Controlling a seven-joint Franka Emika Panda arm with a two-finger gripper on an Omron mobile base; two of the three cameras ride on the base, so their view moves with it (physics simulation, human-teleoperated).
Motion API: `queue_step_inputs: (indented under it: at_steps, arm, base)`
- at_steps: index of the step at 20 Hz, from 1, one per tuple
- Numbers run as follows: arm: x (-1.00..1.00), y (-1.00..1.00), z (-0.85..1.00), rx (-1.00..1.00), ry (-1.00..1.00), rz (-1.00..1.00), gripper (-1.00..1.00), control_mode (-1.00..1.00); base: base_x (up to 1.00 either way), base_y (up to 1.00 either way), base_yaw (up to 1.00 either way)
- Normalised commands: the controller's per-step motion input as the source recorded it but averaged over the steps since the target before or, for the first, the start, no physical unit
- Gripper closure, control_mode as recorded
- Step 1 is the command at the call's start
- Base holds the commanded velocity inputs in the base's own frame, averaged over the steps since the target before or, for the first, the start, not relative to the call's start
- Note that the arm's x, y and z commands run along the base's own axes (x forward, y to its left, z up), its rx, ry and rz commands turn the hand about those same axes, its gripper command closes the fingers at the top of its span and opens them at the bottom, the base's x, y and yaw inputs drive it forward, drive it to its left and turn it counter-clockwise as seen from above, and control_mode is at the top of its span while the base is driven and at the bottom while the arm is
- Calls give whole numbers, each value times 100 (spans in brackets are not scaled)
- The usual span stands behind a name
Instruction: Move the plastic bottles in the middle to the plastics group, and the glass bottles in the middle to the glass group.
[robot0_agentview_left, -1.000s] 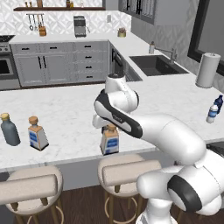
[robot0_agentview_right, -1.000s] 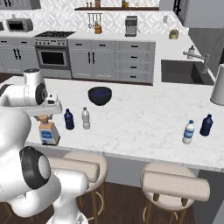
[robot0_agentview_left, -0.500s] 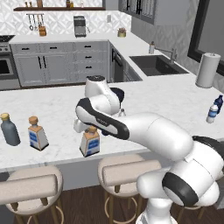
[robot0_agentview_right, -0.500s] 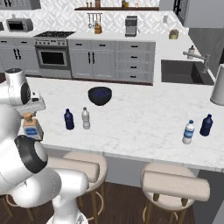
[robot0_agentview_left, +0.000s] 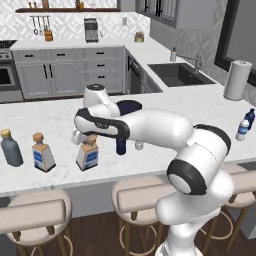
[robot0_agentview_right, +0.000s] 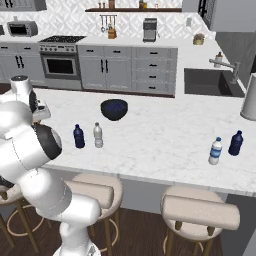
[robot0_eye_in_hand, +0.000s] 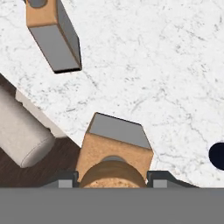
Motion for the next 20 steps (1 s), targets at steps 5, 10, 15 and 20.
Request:
queue_step_inputs:
  at_steps: [5, 10, 15, 20]
  arm:
    - [46, 17, -3, 0, 0, 2, 100, -100]
    - [4, 3, -12, 0, -3, 0, 100, -100]
    - [4, 4, -28, 0, -8, 2, 100, -100]
    - [19, 24, -6, 0, -4, 2, 100, -100]
  base:
    - [0, 0, 0]
    - [0, 0, 0]
    - [0, 0, 0]
    - [0, 0, 0]
